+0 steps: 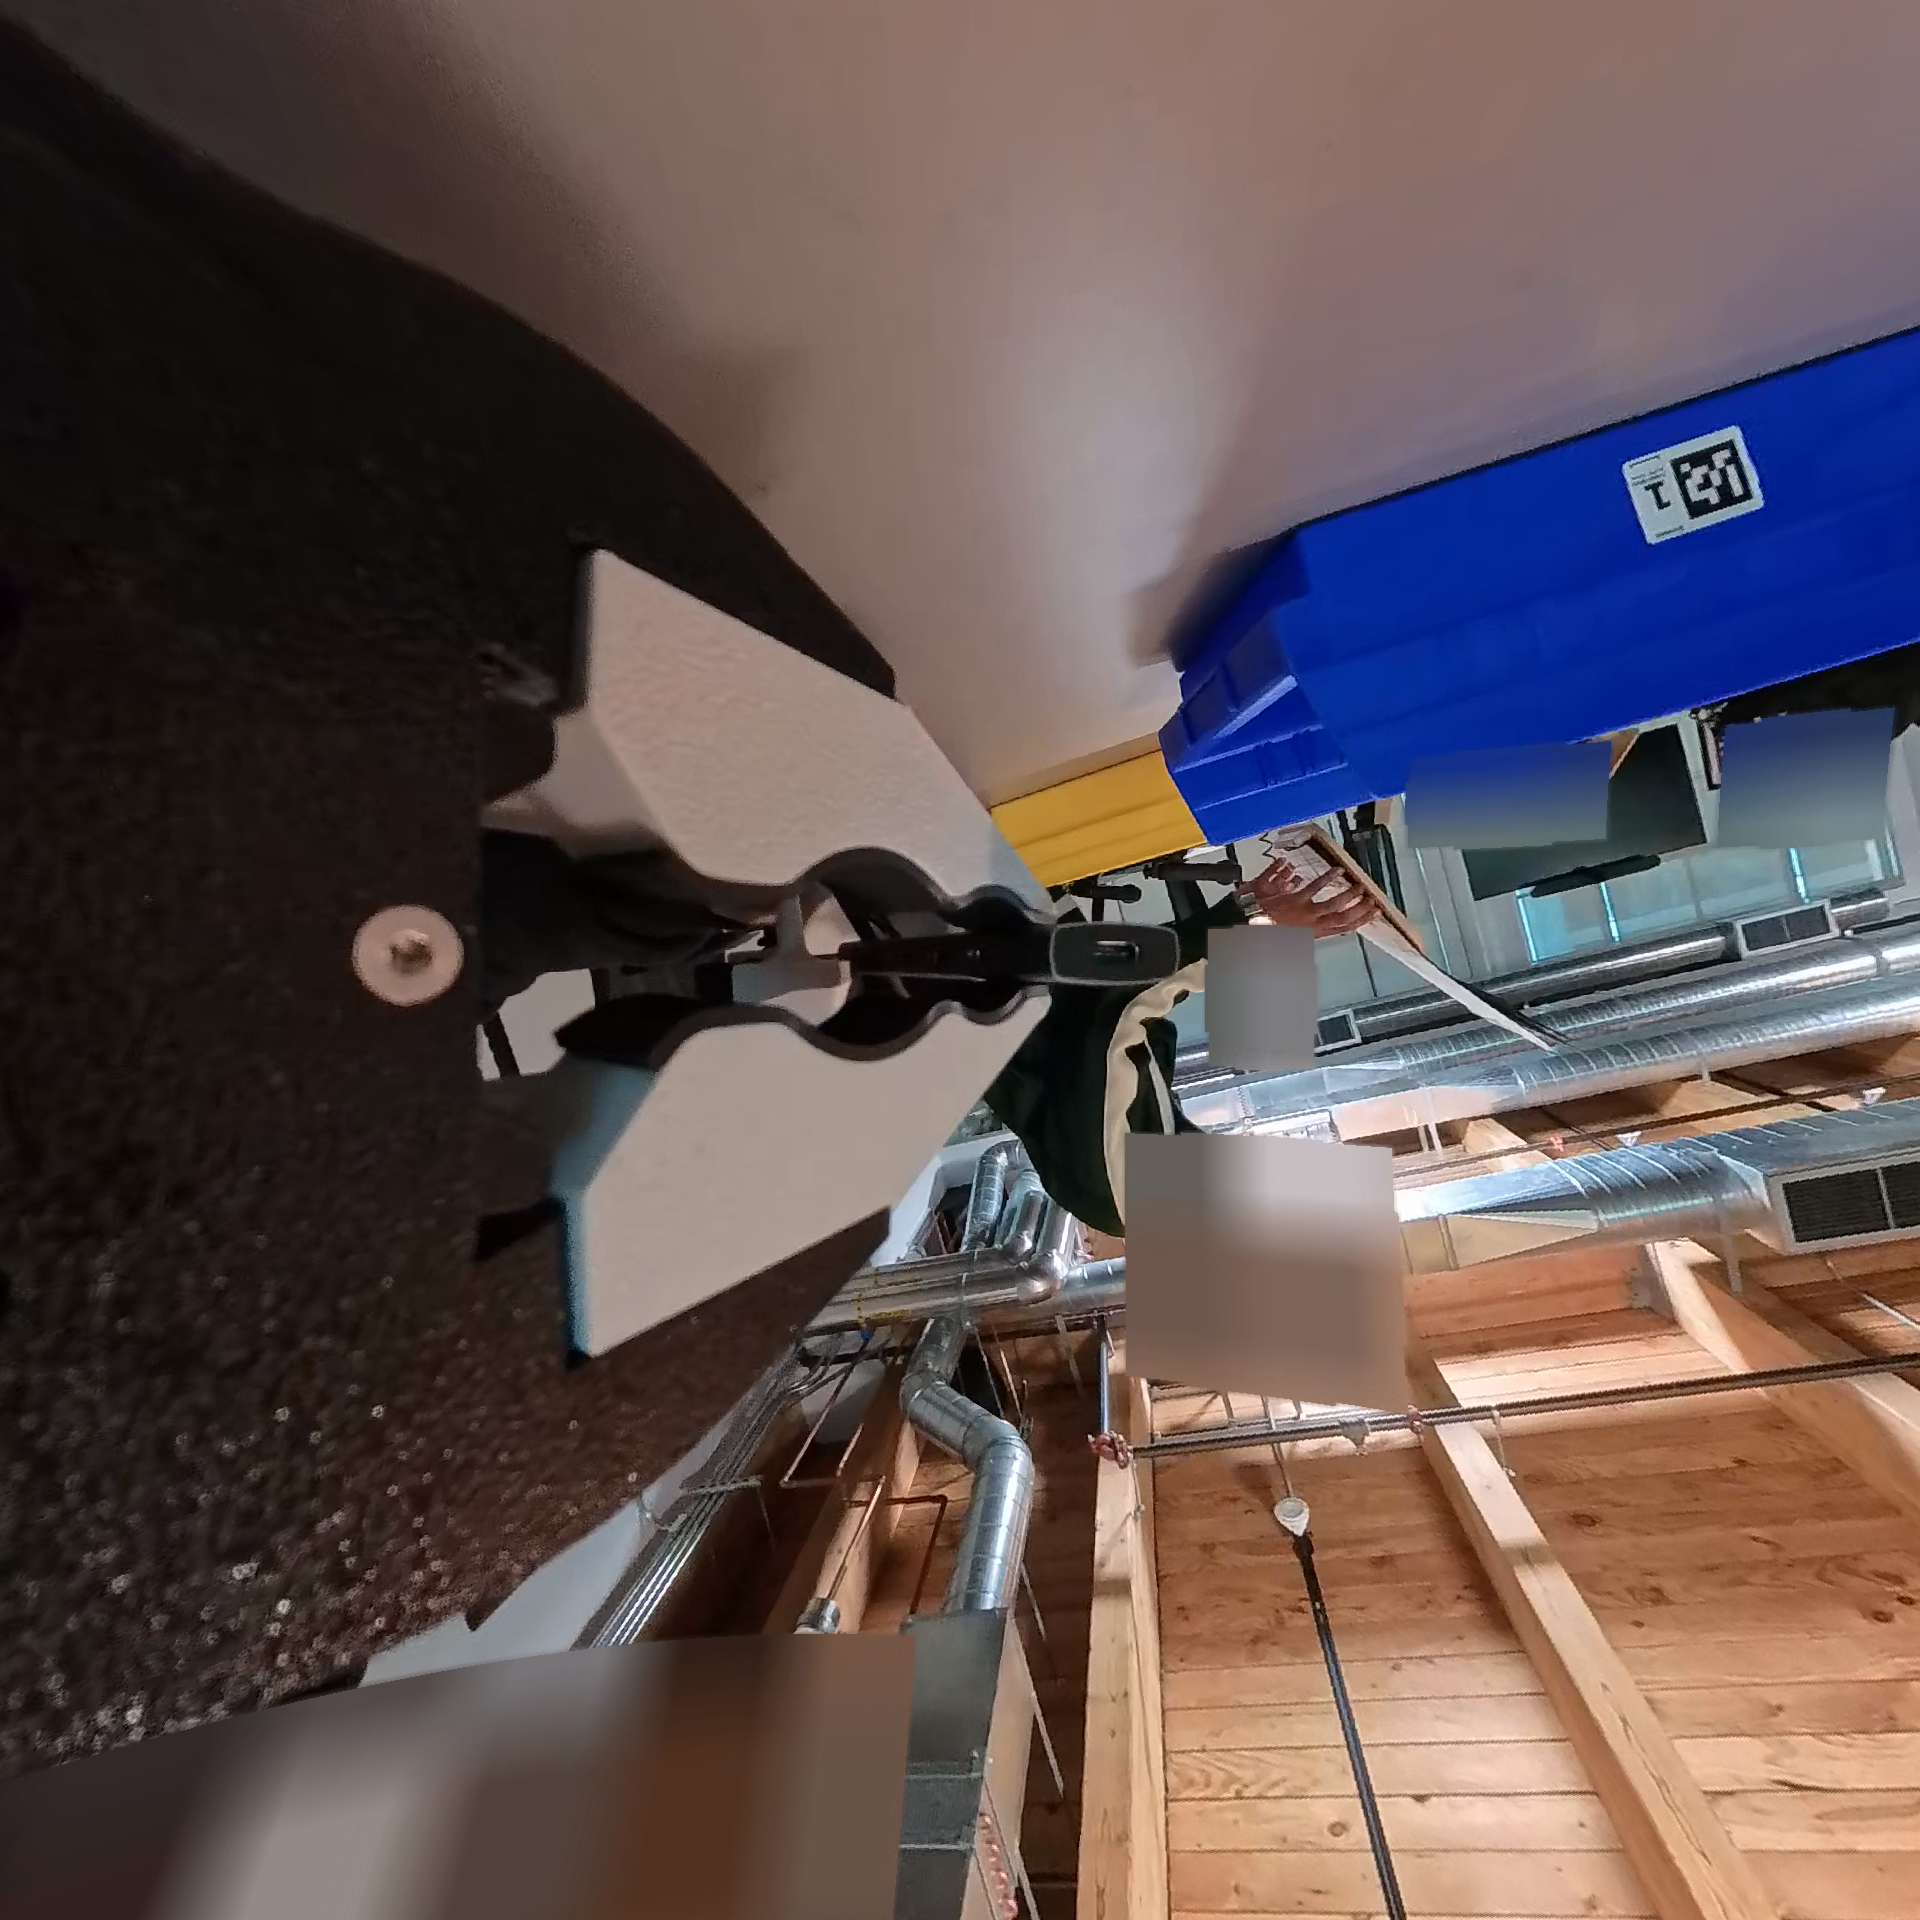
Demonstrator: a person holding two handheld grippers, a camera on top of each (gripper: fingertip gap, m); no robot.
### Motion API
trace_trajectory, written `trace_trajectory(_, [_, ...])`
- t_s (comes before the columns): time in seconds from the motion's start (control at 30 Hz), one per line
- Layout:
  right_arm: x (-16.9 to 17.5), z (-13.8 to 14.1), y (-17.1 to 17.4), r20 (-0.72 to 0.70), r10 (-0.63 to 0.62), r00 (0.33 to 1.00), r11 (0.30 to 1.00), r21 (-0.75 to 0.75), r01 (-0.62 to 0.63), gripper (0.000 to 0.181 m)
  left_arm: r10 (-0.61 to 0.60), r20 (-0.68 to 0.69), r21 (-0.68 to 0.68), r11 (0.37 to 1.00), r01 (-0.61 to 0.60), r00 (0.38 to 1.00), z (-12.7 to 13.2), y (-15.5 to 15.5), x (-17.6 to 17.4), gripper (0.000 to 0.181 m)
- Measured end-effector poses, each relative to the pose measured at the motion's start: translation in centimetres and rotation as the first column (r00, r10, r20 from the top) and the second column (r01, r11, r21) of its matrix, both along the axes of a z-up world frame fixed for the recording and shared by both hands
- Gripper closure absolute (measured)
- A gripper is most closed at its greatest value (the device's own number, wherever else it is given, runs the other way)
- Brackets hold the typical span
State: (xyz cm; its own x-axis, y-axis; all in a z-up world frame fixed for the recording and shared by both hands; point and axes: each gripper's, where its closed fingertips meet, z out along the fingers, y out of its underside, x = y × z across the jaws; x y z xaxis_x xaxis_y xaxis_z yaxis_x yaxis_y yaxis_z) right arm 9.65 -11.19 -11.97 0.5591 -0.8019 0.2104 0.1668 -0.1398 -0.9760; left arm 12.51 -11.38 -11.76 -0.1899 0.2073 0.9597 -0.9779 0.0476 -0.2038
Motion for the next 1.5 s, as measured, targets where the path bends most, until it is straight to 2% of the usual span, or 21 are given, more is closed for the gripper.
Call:
trace_trajectory(0.2, [0.5,-0.4,-0.2,-0.039,-0.043,0.998,0.999,0.000,0.043,0.158,0.020,0.006,0.011,1.000,-0.020,1.000,-0.1,0.0,0.3,0.175])
trace_trajectory(0.27, [0.8,-0.4,-0.1,-0.071,-0.043,0.997,0.999,0.027,0.045,0.158,0.035,0.103,0.015,0.999,-0.036,0.994,-0.1,0.1,0.6,0.174])
trace_trajectory(0.33, [0.6,0.3,-0.2,-0.099,0.007,0.995,0.988,0.153,0.008,0.158,0.117,0.231,-0.046,0.993,-0.109,0.966,1.1,0.8,1.8,0.162])
trace_trajectory(0.4, [0.7,0.8,-1.2,-0.134,0.033,0.990,0.960,0.280,0.006,0.158,0.204,0.415,-0.107,0.979,-0.175,0.887,3.0,2.2,3.4,0.150])
trace_trajectory(0.43, [0.7,1.0,-1.5,-0.163,0.064,0.985,0.940,0.341,-0.004,0.158,0.233,0.545,-0.137,0.973,-0.188,0.805,4.0,3.1,3.8,0.150])
trace_trajectory(0.47, [0.5,1.3,-1.4,-0.185,0.117,0.976,0.916,0.400,-0.034,0.158,0.247,0.692,-0.159,0.969,-0.191,0.678,4.9,4.0,3.9,0.149])
trace_trajectory(0.5, [0.5,1.6,-1.5,-0.199,0.154,0.968,0.890,0.454,-0.048,0.158,0.240,0.827,-0.168,0.968,-0.185,0.508,5.5,4.7,3.7,0.145])
trace_trajectory(0.53, [0.6,1.6,-1.6,-0.226,0.175,0.958,0.868,0.495,-0.042,0.158,0.204,0.928,-0.150,0.970,-0.189,0.313,5.6,5.3,3.3,0.141])
trace_trajectory(0.6, [0.7,1.2,-1.1,-0.288,0.235,0.928,0.842,0.538,-0.046,0.158,0.089,0.993,-0.104,0.965,-0.240,-0.074,4.9,6.1,2.8,0.126])
trace_trajectory(0.63, [0.6,1.1,-0.8,-0.298,0.261,0.918,0.835,0.548,-0.059,0.158,0.023,0.970,-0.088,0.960,-0.264,-0.241,4.4,6.2,2.5,0.123])
trace_trajectory(0.67, [0.6,1.1,-0.6,-0.302,0.275,0.913,0.826,0.560,-0.063,0.158,-0.041,0.924,-0.074,0.956,-0.283,-0.379,3.7,6.1,2.3,0.122])
trace_trajectory(0.7, [0.4,1.1,-0.2,-0.308,0.305,0.901,0.815,0.573,-0.080,0.158,-0.094,0.870,-0.057,0.956,-0.288,-0.484,3.0,5.8,1.8,0.123])
trace_trajectory(0.73, [0.2,1.2,0.3,-0.312,0.341,0.887,0.803,0.588,-0.102,0.158,-0.142,0.818,-0.038,0.954,-0.299,-0.557,2.3,5.4,1.5,0.123])
trace_trajectory(0.8, [0.0,1.2,0.9,-0.317,0.370,0.873,0.786,0.608,-0.113,0.158,-0.207,0.724,-0.013,0.950,-0.313,-0.658,1.1,4.5,0.9,0.122])
trace_trajectory(0.9, [-0.4,0.9,2.0,-0.342,0.403,0.849,0.796,0.589,-0.140,0.158,-0.236,0.646,-0.002,0.951,-0.310,-0.726,0.2,3.4,-0.1,0.127])
trace_trajectory(0.97, [-0.4,0.7,2.5,-0.354,0.411,0.840,0.798,0.584,-0.145,0.158,-0.236,0.606,-0.028,0.948,-0.317,-0.760,0.3,3.0,-0.3,0.159])
trace_trajectory(1.0, [-0.3,1.0,2.3,-0.340,0.399,0.851,0.792,0.595,-0.133,0.158,-0.245,0.585,-0.017,0.949,-0.315,-0.773,0.0,2.9,-0.4,0.169])
trace_trajectory(1.17, [0.0,1.9,1.6,-0.285,0.358,0.889,0.769,0.629,-0.108,0.156,-0.278,0.548,-0.029,0.936,-0.350,-0.789,-0.4,2.2,-0.1,0.175])
trace_trajectory(1.27, [-0.2,1.0,2.4,-0.309,0.354,0.883,0.819,0.557,-0.133,0.149,-0.248,0.517,-0.068,0.942,-0.328,-0.819,0.0,2.1,-0.4,0.175])
trace_trajectory(1.37, [-0.2,1.9,2.4,-0.253,0.313,0.915,0.837,0.529,-0.140,0.155,-0.245,0.456,-0.049,0.953,-0.299,-0.856,-0.1,2.4,-0.6,0.175])
trace_trajectory(1.5, [-0.3,0.6,2.7,-0.304,0.295,0.906,0.887,0.440,-0.141,0.156,-0.245,0.432,-0.032,0.958,-0.286,-0.868,-0.4,2.4,-0.6,0.175])
